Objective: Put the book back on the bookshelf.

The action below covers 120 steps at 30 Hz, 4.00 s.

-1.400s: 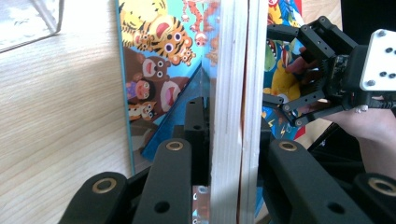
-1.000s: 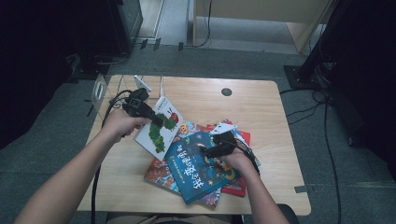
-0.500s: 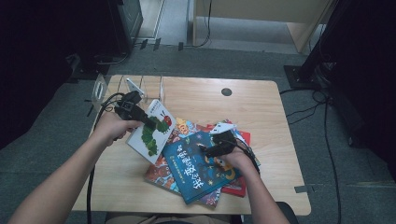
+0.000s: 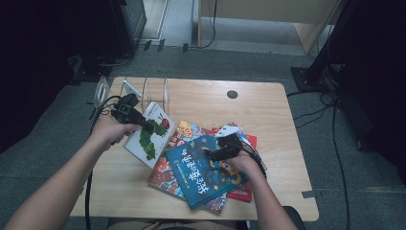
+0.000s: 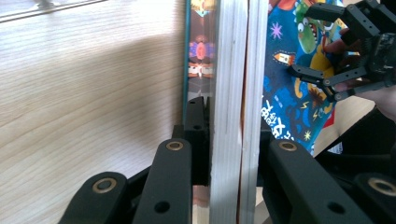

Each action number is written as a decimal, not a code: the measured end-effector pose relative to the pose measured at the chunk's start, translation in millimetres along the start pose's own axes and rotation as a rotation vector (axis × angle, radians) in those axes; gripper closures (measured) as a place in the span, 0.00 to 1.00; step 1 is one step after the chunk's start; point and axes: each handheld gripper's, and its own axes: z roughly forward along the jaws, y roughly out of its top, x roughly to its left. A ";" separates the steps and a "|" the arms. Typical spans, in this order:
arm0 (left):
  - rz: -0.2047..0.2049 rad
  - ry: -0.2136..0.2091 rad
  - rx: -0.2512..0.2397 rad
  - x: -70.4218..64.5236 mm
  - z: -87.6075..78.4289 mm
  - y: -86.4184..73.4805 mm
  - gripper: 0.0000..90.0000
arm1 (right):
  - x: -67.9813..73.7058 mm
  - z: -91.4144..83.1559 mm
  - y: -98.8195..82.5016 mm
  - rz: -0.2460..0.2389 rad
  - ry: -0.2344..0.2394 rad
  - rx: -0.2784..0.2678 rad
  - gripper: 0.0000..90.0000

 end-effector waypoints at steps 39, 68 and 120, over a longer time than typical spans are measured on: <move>-0.099 0.167 0.005 3.3 -3.2 25.3 0.86 | 0.2 0.2 0.1 -0.001 -0.001 0.000 0.15; -0.182 0.233 -0.019 -2.0 4.7 54.4 0.86 | 0.4 0.1 -0.2 -0.002 -0.002 -0.002 0.15; -0.217 0.312 -0.056 -6.9 10.1 99.0 0.86 | 0.5 0.0 -0.6 0.000 -0.003 -0.006 0.16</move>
